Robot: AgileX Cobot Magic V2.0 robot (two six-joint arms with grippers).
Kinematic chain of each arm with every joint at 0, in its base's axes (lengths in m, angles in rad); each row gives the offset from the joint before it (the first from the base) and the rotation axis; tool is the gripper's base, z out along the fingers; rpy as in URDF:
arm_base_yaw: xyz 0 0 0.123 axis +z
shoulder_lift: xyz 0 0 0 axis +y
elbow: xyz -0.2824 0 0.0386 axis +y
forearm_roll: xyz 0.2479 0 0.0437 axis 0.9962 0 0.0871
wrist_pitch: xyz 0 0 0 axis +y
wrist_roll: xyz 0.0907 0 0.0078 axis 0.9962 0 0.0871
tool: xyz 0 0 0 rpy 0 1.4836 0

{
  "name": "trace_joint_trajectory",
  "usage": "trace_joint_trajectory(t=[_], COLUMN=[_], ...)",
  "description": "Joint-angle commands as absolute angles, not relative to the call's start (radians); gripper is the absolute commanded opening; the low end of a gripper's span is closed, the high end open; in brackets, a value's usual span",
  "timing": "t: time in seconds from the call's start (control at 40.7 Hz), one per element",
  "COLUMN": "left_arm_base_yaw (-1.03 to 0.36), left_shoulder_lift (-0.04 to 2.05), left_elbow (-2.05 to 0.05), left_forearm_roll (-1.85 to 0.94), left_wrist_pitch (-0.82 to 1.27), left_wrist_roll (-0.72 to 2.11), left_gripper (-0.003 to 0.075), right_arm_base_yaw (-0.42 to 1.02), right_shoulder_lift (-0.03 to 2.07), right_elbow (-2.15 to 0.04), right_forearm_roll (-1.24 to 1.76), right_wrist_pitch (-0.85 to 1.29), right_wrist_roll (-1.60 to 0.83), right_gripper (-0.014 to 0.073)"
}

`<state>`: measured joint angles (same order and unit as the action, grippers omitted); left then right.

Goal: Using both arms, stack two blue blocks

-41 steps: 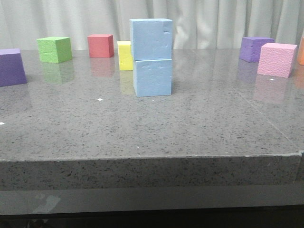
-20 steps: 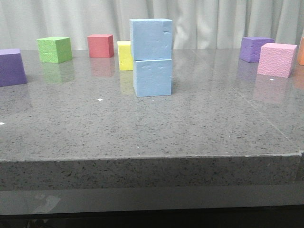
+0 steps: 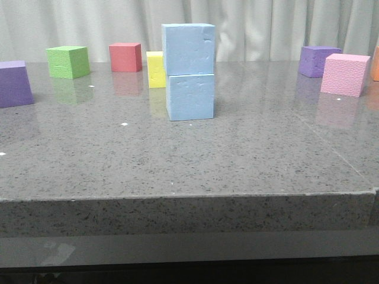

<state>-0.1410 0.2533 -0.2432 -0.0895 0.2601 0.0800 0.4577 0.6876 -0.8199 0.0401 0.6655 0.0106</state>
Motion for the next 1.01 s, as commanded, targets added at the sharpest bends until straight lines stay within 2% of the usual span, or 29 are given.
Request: trace_joint_trajectory(t=[0.0, 0.246, 0.982], left_arm_base_yaw=[-0.081, -0.006, -0.007], left_shoulder_lift=[0.141, -0.029, -0.021], left_elbow=[-0.143, 0.008, 0.006], left_forearm_roll=[-0.092, -0.092, -0.099], left_wrist_pitch=[0.074, 0.021, 0.02], left_wrist_roll=[0.073, 0.073, 0.073], left_gripper=[-0.0019, -0.0019, -0.0019], right_arm_base_yaw=[0.451, 0.451, 0.451], right_shoulder_lift=[0.688, 0.688, 0.688], right_elbow=[-0.844, -0.844, -0.844], right_forearm_roll=[0.03, 0.03, 0.03], right_wrist_pitch=[0.592, 0.592, 0.593], right_wrist_roll=[0.0, 0.0, 0.0], right_gripper=[-0.0122, -0.0122, -0.0122])
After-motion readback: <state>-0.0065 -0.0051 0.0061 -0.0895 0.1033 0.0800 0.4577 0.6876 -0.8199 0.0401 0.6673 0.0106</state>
